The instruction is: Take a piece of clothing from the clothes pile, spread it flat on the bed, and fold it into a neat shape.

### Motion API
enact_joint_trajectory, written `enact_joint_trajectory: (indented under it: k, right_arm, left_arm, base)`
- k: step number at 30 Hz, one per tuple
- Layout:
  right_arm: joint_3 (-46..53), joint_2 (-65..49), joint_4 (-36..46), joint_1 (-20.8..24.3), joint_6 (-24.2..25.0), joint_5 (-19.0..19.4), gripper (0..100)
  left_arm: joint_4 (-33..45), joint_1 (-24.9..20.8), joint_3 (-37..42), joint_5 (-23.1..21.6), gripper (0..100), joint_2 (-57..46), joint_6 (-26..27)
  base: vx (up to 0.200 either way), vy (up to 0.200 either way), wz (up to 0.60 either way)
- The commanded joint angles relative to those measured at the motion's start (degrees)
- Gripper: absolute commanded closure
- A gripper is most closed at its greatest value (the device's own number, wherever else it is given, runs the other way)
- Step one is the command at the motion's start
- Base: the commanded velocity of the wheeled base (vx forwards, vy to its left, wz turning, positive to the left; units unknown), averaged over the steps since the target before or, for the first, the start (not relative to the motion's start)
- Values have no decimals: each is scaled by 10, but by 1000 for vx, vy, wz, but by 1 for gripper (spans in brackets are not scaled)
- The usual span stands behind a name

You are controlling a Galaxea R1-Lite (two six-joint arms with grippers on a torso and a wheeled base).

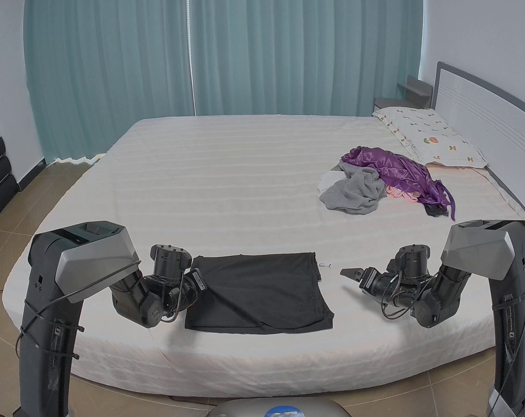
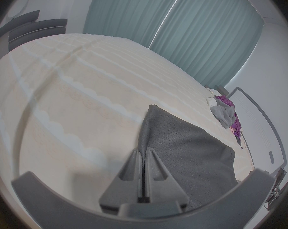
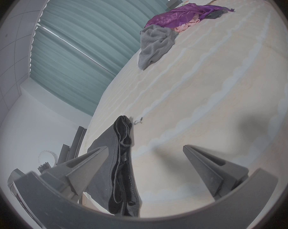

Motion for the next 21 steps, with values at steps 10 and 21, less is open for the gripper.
enact_joint_trajectory:
  k: [10, 21]
  right_arm:
    - [0, 1, -1, 0, 0, 0, 0]
    - [1, 1, -1, 0, -1, 0, 0]
  left_arm:
    - [0, 1, 2, 1, 100, 1, -2]
    - [1, 0, 4, 15, 100, -1, -5]
  base:
    - [0, 200, 0]
    - [0, 200, 0]
